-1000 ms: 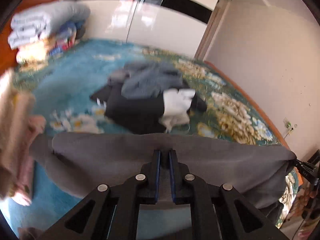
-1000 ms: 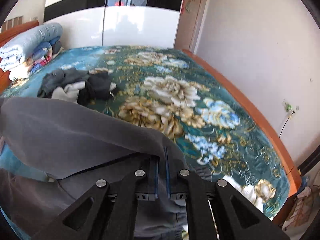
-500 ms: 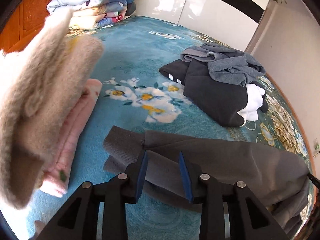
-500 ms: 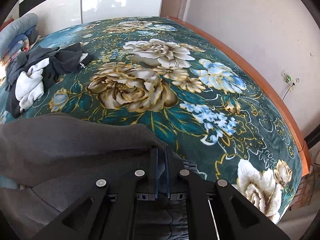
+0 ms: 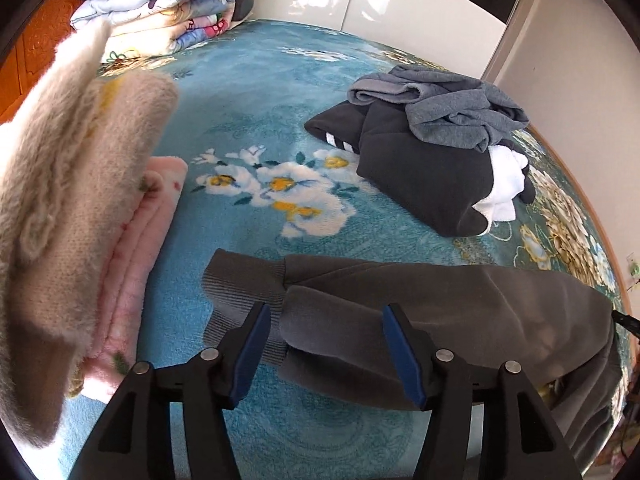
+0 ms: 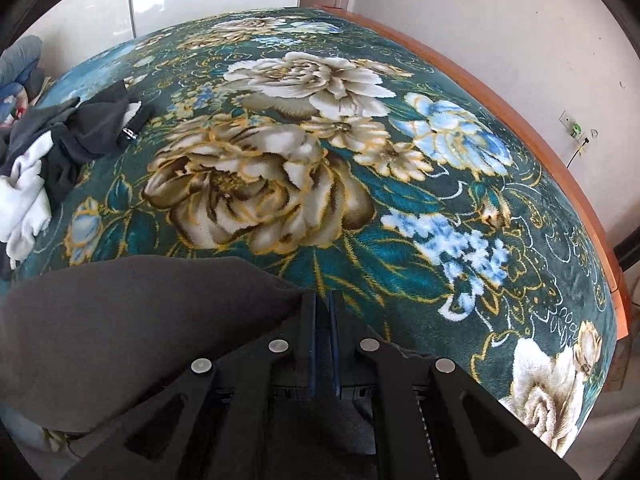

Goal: Fold clothes

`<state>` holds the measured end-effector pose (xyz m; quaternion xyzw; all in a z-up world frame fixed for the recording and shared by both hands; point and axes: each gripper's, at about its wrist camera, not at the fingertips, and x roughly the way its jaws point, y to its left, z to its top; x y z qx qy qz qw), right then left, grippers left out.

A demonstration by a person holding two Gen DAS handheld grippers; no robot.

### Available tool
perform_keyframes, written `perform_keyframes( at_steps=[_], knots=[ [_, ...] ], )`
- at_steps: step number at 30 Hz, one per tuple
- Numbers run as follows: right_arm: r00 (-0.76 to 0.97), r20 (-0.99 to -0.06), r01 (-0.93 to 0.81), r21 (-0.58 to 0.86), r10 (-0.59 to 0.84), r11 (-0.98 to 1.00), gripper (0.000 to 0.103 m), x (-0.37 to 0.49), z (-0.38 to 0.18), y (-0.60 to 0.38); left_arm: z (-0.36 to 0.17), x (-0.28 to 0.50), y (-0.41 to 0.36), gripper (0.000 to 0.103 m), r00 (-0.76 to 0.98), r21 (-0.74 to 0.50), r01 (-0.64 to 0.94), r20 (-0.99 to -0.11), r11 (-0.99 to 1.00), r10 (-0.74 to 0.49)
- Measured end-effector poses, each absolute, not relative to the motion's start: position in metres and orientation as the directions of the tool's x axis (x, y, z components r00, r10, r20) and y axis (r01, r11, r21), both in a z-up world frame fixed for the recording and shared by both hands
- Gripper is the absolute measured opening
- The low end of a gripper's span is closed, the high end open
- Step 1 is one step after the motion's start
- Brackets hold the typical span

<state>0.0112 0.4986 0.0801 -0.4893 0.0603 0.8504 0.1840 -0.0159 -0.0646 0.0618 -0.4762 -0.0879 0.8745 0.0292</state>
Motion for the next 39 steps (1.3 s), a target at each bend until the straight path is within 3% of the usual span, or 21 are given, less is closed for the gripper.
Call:
perform_keyframes(
  at_steps=[1, 4, 5, 9, 16, 17, 18, 20, 21, 23, 27, 30, 35, 39],
  knots=[
    [-0.477, -0.846, -0.370, -0.051, 0.237, -0.928, 0.012, 0.019, 0.088, 0.499, 0.061, -0.017, -0.064, 0.063, -0.547, -0.154, 0.040, -0.831, -0.987, 0.107],
    [-0.550, -0.814, -0.349, 0.022, 0.185, -0.937, 0.040, 0.050, 0.111, 0.498, 0.059, -0.027, -0.066, 0.066, -0.546, -0.101, 0.066, -0.836, -0.993, 0.048],
    [-0.567, -0.805, -0.343, 0.037, 0.176, -0.938, 0.043, 0.061, 0.116, 0.498, 0.058, -0.032, -0.067, 0.066, -0.545, -0.083, 0.076, -0.838, -0.994, 0.029],
    [-0.594, -0.789, -0.336, 0.067, 0.156, -0.939, 0.043, 0.100, 0.124, 0.497, 0.048, -0.051, -0.070, 0.072, -0.512, -0.034, 0.101, -0.858, -0.994, -0.023],
    [-0.621, -0.777, -0.329, 0.141, 0.101, -0.934, 0.043, 0.143, 0.120, 0.494, 0.029, -0.051, -0.076, 0.072, -0.431, -0.129, 0.105, -0.900, -0.986, 0.072],
    [-0.624, -0.775, -0.328, 0.146, 0.098, -0.933, 0.043, 0.147, 0.119, 0.494, 0.029, -0.051, -0.076, 0.068, -0.430, -0.123, 0.109, -0.900, -0.986, 0.064],
    [-0.625, -0.774, -0.327, 0.150, 0.095, -0.933, 0.043, 0.150, 0.118, 0.493, 0.029, -0.051, -0.075, 0.047, -0.430, -0.116, 0.113, -0.901, -0.987, 0.057],
    [-0.621, -0.780, -0.331, 0.163, 0.084, -0.929, 0.043, 0.153, 0.115, 0.493, 0.027, -0.052, -0.071, 0.026, -0.429, -0.113, 0.111, -0.902, -0.987, 0.055],
    [-0.621, -0.780, -0.330, 0.177, 0.073, -0.927, 0.043, 0.154, 0.113, 0.492, 0.028, -0.052, -0.068, 0.019, -0.431, -0.108, 0.105, -0.901, -0.989, 0.052],
    [-0.625, -0.779, -0.326, 0.199, 0.052, -0.924, 0.043, 0.157, 0.110, 0.492, 0.033, -0.052, -0.062, 0.016, -0.461, -0.070, 0.093, -0.887, -0.993, 0.019],
    [-0.629, -0.776, -0.327, 0.209, 0.047, -0.922, 0.043, 0.161, 0.107, 0.491, 0.061, -0.061, -0.063, 0.014, -0.561, -0.049, 0.108, -0.828, -0.993, -0.020],
    [-0.639, -0.767, -0.340, 0.212, 0.059, -0.916, 0.043, 0.167, 0.109, 0.496, 0.076, -0.088, -0.058, 0.014, -0.616, 0.050, 0.129, -0.779, -0.990, -0.120],
    [-0.641, -0.764, -0.373, 0.234, 0.067, -0.898, 0.043, 0.178, 0.106, 0.507, 0.059, -0.146, -0.056, 0.014, -0.553, 0.122, 0.189, -0.807, -0.974, -0.208],
    [-0.625, -0.778, -0.390, 0.243, 0.061, -0.888, 0.043, 0.192, 0.098, 0.511, 0.045, -0.164, -0.064, 0.016, -0.502, 0.059, 0.230, -0.848, -0.971, -0.170]
  ],
)
